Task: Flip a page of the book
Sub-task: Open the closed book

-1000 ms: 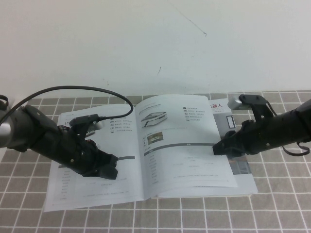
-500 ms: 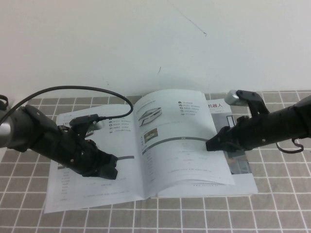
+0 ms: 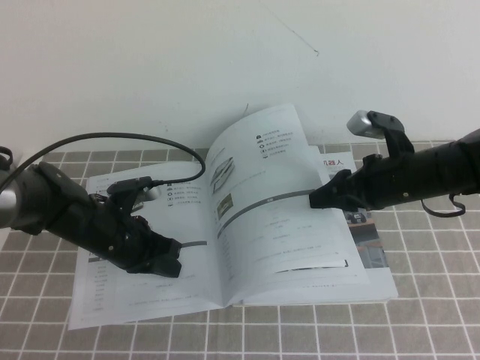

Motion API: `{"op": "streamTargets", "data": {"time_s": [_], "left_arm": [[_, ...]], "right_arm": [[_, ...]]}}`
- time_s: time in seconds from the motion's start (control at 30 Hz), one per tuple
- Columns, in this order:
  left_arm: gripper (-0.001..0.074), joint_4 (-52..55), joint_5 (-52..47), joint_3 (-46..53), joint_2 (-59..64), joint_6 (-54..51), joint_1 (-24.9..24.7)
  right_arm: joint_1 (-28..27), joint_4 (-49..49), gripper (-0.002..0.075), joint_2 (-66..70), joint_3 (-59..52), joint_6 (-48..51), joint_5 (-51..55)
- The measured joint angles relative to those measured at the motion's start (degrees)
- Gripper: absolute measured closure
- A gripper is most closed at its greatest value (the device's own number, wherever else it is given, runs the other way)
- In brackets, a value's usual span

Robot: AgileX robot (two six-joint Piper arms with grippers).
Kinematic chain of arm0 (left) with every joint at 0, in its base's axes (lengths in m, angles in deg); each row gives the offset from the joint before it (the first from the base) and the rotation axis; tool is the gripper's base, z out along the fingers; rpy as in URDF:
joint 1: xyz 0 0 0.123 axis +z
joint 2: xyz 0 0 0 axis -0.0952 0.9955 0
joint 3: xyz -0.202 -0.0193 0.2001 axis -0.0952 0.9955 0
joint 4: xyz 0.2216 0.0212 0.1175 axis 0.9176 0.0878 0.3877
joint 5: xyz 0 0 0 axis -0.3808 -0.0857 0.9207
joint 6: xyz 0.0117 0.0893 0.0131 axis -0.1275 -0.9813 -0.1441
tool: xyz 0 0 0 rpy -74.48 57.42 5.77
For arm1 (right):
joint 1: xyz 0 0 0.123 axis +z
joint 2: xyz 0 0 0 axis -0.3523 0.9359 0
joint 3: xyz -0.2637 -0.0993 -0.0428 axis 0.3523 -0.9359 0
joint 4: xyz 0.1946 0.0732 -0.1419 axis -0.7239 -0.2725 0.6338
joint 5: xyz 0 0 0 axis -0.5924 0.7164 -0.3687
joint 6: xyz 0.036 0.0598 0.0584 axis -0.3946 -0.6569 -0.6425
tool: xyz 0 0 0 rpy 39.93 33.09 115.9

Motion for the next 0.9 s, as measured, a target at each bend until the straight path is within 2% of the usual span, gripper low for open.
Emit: {"op": "streamTargets", "data": {"time_s": [0.13, 0.6, 0.9], "left_arm": [[0.0738, 0.00, 0.00, 0.00, 0.00, 0.00, 0.00], [0.0738, 0.00, -0.10, 0.00, 0.00, 0.00, 0.00], [0.0738, 0.14, -0.10, 0.00, 0.00, 0.00, 0.00]], "right_arm": [[0.21, -2.61, 0.0411, 0.00, 0.00, 2.17, 2.00], [3.59, -21.13, 0.0411, 0.00, 0.00, 17.95, 11.51], [5.80, -24.13, 0.0411, 0.00, 0.00, 21.94, 12.02]]}}
